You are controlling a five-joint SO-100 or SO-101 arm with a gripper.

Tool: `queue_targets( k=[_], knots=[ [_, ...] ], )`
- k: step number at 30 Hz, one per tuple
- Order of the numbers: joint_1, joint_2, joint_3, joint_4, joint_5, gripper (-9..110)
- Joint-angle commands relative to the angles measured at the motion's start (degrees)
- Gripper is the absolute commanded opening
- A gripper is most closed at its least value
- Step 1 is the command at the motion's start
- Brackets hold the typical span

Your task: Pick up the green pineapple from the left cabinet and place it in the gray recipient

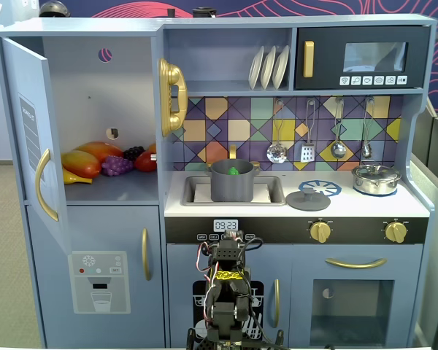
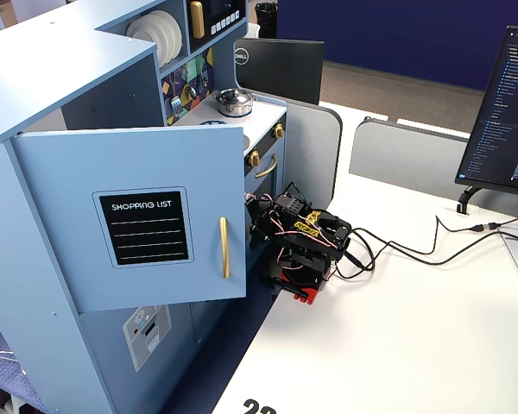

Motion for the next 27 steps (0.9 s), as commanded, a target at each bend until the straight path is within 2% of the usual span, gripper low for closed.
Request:
queue_targets(
  k=[1,4,6,13,27],
  knots=[
    [-1.49,0.62,-0.09,6.15,0.00,0],
    [-1.41,0.62,-0.09,13.54,-3.87,0],
    [-2.02,0.70,-0.09,16.35,-0.88,0],
    [-0.26,0.70,-0.09,16.44,0.18,5],
    [-0.18,0.70,-0.09,16.44,0.53,6]
  ],
)
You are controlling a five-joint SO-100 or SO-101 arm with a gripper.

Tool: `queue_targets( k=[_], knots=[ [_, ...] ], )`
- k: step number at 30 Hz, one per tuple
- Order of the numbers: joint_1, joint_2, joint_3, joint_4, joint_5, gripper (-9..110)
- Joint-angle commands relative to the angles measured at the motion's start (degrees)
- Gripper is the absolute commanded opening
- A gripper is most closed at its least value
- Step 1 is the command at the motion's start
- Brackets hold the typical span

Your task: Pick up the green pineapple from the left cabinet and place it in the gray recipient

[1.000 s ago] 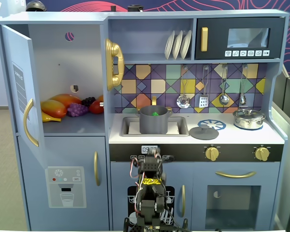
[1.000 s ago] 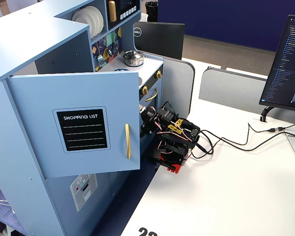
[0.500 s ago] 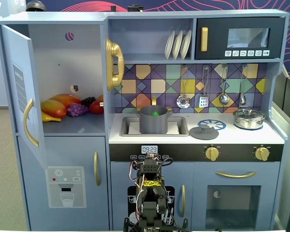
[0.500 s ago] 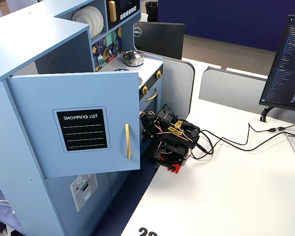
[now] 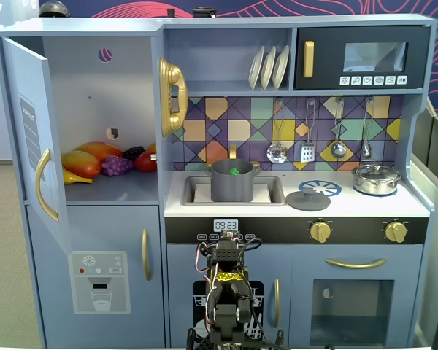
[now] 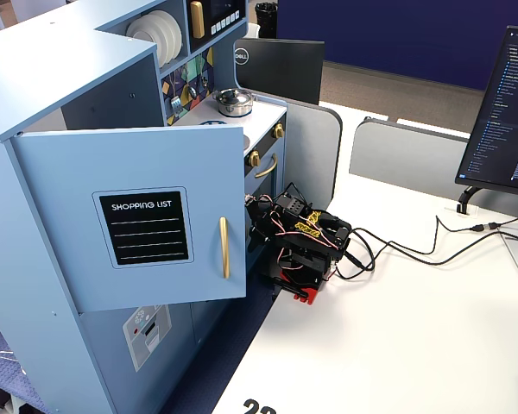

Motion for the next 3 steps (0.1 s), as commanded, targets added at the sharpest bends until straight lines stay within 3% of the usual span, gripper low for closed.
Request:
queue_targets(
  k=[1,3],
  knots=[
    [1.05,-0.35,-0.09,10.02,1.93,6],
    [1.05,-0.35,-0.09,10.02,2.02,6]
  ],
)
